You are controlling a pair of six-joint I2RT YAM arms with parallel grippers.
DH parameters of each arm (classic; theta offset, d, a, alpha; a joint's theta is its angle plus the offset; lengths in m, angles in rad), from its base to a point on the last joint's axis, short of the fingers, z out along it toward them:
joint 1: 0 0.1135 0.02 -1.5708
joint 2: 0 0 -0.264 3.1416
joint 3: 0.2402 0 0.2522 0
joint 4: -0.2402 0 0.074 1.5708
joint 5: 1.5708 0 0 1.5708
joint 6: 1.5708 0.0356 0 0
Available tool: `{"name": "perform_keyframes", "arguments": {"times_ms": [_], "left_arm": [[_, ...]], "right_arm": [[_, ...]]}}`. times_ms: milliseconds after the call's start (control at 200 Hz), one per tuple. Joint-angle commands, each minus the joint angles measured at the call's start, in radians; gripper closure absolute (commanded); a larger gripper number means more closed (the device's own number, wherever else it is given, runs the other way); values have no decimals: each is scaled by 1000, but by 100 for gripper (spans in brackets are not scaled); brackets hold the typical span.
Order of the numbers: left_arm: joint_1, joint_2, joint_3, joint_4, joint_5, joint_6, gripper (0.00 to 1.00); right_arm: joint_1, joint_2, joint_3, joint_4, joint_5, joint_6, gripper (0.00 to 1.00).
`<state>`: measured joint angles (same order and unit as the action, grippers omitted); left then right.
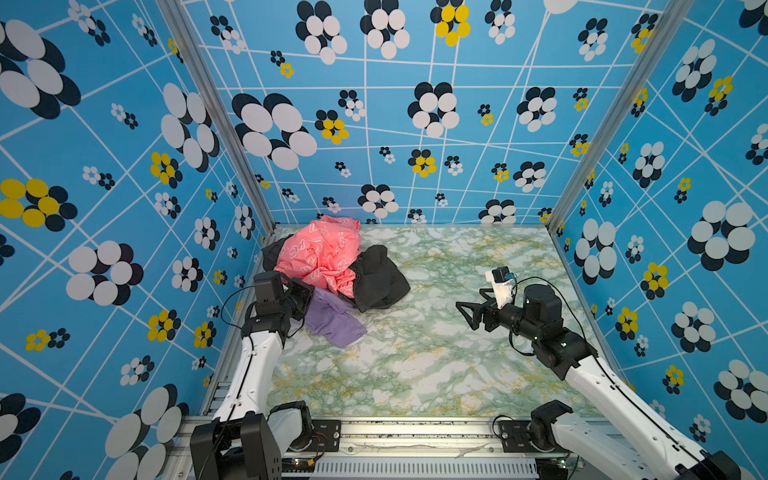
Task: Pick out a specific cloth from the pile
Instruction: 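Close the left gripper on the lavender shirt and pull it from the pile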
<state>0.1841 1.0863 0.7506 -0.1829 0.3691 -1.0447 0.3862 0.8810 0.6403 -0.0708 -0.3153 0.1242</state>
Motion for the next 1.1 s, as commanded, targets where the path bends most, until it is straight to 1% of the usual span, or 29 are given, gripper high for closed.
{"name": "perform_keyframes", "arguments": {"times_ms": [0,220,390,710,1094], "left_arm": [[12,-43,103,-40,-19,77,100],[12,-37,210,-93,-27,106,100],[12,-56,247,-121,-49,116,100],[12,-99,326,-204,-108,179,100],[12,-105,430,-261,-168,258,100]], "right_arm": [[9,-2,-10,16,19,16,1],[9,4,-10,17,24,17,1],[9,6,-11,16,27,18,1],[9,10,-7,16,27,14,1],[9,15,-7,12,27,10,1]]}}
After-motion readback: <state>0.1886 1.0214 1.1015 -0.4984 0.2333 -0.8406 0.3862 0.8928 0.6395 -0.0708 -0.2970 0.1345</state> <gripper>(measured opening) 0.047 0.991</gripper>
